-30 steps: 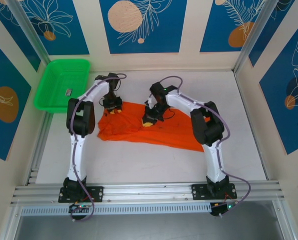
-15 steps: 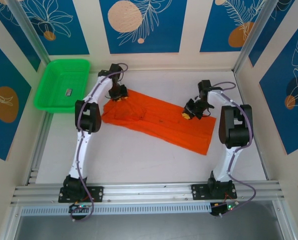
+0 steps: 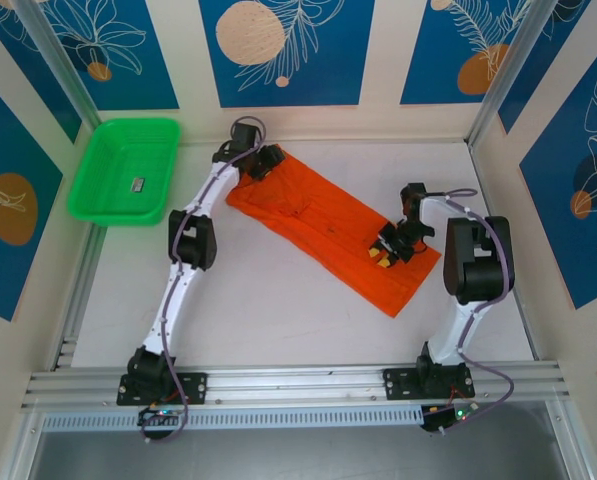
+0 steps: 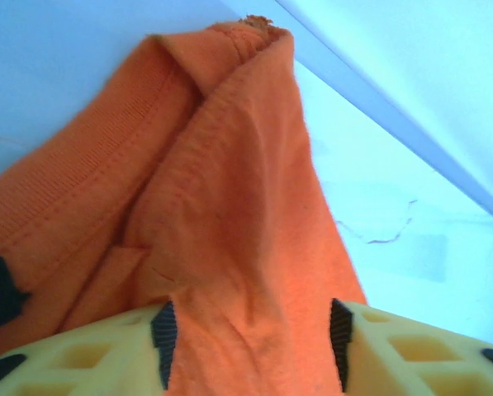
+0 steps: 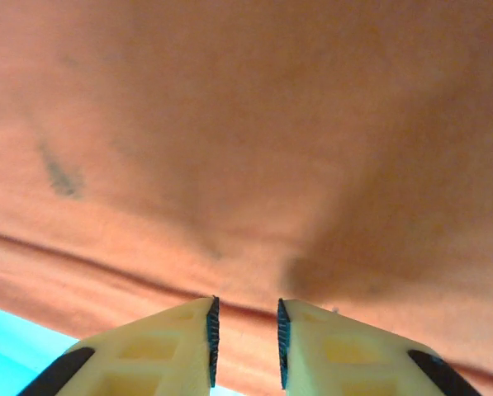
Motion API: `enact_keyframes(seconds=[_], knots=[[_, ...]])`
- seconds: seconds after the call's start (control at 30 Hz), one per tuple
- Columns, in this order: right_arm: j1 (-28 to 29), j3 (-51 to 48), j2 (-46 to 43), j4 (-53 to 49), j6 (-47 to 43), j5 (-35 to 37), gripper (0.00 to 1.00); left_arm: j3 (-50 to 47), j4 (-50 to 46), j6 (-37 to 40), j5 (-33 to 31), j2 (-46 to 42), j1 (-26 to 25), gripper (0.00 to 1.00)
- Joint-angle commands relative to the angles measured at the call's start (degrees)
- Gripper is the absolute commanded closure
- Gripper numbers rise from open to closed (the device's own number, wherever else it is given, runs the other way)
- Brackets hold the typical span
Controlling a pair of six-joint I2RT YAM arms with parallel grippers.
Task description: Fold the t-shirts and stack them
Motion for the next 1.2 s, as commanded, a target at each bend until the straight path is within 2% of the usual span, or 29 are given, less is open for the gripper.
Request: enact_keyframes(seconds=[0.0,0.13,0.27,0.33,0.37,0.4,0.47,0.5,0.73,0.9,1.17], knots=[[0.3,2.0,-4.8,-2.0,-1.2,-0.2,0.64,2.0,-4.6,2.5,-2.0,-6.8,0.2,0.38],[1.7,2.6,-7.7,-2.8,-6.7,-1.3,0.54,-5.5,-16.6,4.8,-9.9,-16.4,0.8,0.27],[5.6,-0.2,-10.1,-4.0,-12.3,-4.9,0.53,-19.7,-23.2,4.4,-14.9,-25.3,0.9,0.31],[8.0,-1.7,-10.7,-4.6,-14.0,-4.5,0.53,-27.0,-23.8,3.5,-15.2,-28.1,0.7,0.36],[9.2,-2.3,-10.6,-5.0,-14.6,-4.3,0.54,-30.4,-23.4,3.1,-14.5,-29.1,0.6,0.43],[10.2,-2.9,-10.3,-5.5,-14.9,-4.0,0.54,-33.1,-22.5,3.0,-12.9,-29.6,0.6,0.56],[11.8,-3.3,-9.0,-6.0,-15.5,-3.8,0.56,-35.3,-21.8,3.1,-10.9,-29.2,0.2,0.72],[12.3,-3.8,-8.6,-5.7,-15.6,-4.2,0.57,-35.2,-22.1,3.4,-11.0,-28.6,-0.2,0.76],[12.9,-5.6,-4.3,-5.0,-12.0,0.2,0.60,-28.0,-21.7,4.2,-10.8,-19.2,-1.6,0.77],[15.2,-5.6,-0.9,-3.9,-9.5,-2.1,0.61,-11.5,-24.8,4.8,-9.5,-7.5,-2.4,0.77],[22.7,-3.8,1.6,-1.3,-0.5,-6.0,0.61,-6.3,-9.7,2.8,-7.1,-1.4,-4.1,0.72]])
